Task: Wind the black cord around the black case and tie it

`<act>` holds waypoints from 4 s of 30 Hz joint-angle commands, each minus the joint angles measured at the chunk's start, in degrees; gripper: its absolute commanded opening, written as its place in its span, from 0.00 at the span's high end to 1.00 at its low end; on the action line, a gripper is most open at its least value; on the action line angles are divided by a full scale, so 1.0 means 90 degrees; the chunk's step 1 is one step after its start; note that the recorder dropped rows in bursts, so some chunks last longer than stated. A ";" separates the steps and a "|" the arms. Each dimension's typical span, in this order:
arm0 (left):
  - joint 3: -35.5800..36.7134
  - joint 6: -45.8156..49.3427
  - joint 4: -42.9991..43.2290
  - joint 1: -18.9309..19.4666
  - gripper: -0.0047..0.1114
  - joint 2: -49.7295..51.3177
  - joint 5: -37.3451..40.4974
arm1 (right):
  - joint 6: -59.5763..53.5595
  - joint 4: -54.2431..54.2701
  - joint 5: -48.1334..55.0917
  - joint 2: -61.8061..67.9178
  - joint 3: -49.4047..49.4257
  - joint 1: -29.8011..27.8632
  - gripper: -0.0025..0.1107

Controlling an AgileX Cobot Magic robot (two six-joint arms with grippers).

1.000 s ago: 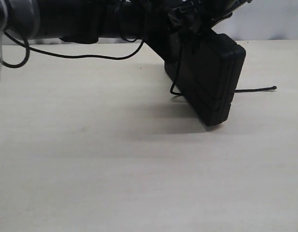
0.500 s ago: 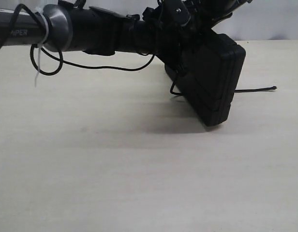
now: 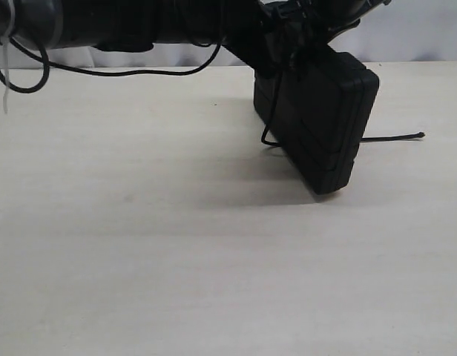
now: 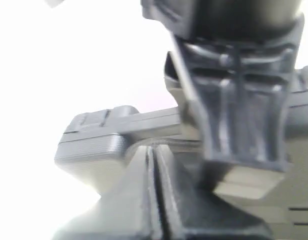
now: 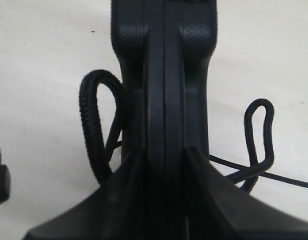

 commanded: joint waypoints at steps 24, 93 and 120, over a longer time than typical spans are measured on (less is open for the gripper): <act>-0.0396 0.0202 -0.0793 -0.0063 0.96 0.1010 0.1132 | 0.0063 0.0442 0.0241 0.0102 0.0102 0.0046 0.94; 0.1050 -0.1674 0.1787 0.0259 0.96 -0.0406 -0.0091 | -0.0041 0.0337 0.0241 0.0103 0.0179 0.0049 0.94; 0.1716 -0.2452 0.1754 0.1941 0.96 -0.1231 0.0968 | 0.0162 0.0194 -0.0057 0.0193 0.0912 0.1201 0.60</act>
